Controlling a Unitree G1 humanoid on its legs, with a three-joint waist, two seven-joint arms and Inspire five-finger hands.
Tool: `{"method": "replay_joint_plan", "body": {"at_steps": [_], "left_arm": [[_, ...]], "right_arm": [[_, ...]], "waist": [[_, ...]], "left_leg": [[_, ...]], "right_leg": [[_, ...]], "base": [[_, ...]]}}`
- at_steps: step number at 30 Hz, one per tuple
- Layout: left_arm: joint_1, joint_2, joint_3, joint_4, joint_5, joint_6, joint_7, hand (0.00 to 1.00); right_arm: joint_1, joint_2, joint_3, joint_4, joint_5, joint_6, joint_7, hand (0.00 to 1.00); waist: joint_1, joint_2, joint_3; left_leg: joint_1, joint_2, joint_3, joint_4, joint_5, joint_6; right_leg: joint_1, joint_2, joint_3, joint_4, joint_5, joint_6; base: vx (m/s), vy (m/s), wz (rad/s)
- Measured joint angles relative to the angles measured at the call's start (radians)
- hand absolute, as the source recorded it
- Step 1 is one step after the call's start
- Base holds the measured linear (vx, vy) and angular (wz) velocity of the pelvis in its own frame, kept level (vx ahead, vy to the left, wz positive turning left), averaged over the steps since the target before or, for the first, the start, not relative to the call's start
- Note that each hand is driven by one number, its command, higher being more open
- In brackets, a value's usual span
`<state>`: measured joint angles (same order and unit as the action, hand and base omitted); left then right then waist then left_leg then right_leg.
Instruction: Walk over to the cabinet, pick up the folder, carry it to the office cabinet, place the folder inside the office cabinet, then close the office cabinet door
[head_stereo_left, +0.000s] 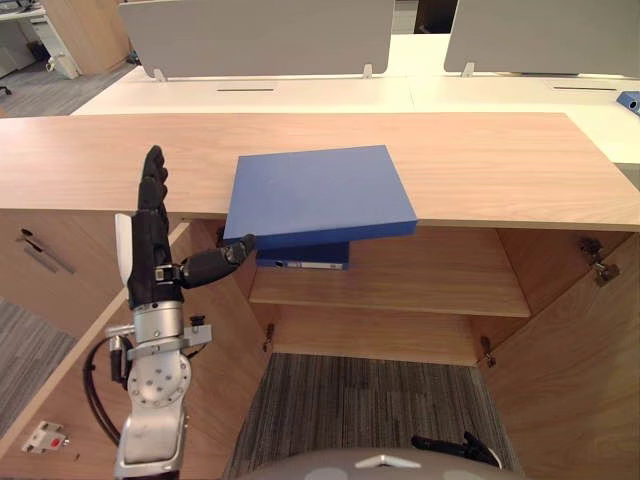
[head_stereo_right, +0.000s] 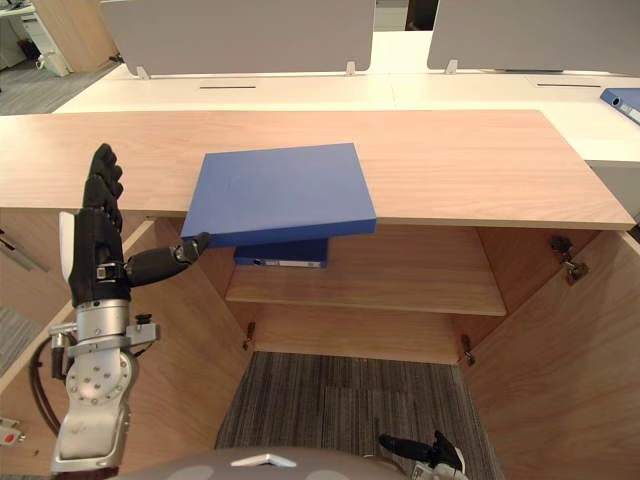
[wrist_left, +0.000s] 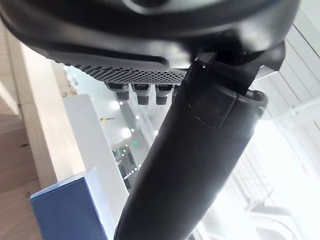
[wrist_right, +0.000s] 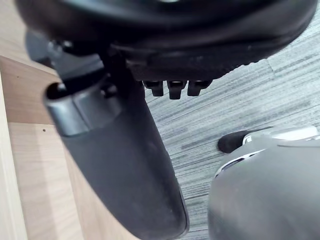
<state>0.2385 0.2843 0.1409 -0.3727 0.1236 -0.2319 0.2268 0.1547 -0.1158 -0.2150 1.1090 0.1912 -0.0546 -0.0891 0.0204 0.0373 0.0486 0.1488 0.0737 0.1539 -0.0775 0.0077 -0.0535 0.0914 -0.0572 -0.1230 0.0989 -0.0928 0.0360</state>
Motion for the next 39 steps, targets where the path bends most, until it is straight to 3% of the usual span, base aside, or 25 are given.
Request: {"method": "replay_joint_plan", "body": {"at_steps": [9,22,32,39], "left_arm": [[-0.094,0.124,-0.101,-0.038,0.084,-0.029,-0.039,1.00],[-0.196,0.184,-0.296,-0.057,0.092,-0.050,-0.100,1.00],[-0.232,0.200,-0.374,0.090,0.355,-0.047,-0.092,1.00],[-0.232,0.202,-0.389,0.133,0.523,-0.016,-0.036,1.00]], "right_arm": [[0.018,-0.002,0.002,0.008,-0.032,0.000,0.004,1.00],[0.014,0.001,0.012,0.025,-0.032,0.003,0.013,1.00],[0.014,0.002,0.014,0.026,-0.032,0.002,0.010,1.00],[0.015,0.002,0.021,0.025,-0.031,0.002,-0.008,1.00]], "waist": [[-0.003,-0.003,-0.012],[-0.026,-0.017,-0.018],[-0.038,-0.019,-0.024],[-0.044,-0.025,-0.023]], "left_leg": [[0.009,0.006,0.004,0.003,-0.002,-0.005],[0.020,0.013,0.031,0.004,-0.011,-0.013],[0.030,0.013,0.030,-0.001,-0.012,-0.014],[0.030,0.006,0.027,-0.009,-0.013,-0.013]], "right_leg": [[-0.002,0.006,0.014,0.021,-0.013,-0.002],[-0.007,0.016,0.046,0.020,-0.013,-0.004],[-0.004,0.016,0.044,0.012,-0.008,-0.009],[0.015,0.012,0.037,-0.034,0.009,-0.006]], "base": [[-0.02,-0.007,-0.02],[-0.01,0.000,-0.07],[0.00,0.000,0.00],[0.00,0.000,0.00]]}}
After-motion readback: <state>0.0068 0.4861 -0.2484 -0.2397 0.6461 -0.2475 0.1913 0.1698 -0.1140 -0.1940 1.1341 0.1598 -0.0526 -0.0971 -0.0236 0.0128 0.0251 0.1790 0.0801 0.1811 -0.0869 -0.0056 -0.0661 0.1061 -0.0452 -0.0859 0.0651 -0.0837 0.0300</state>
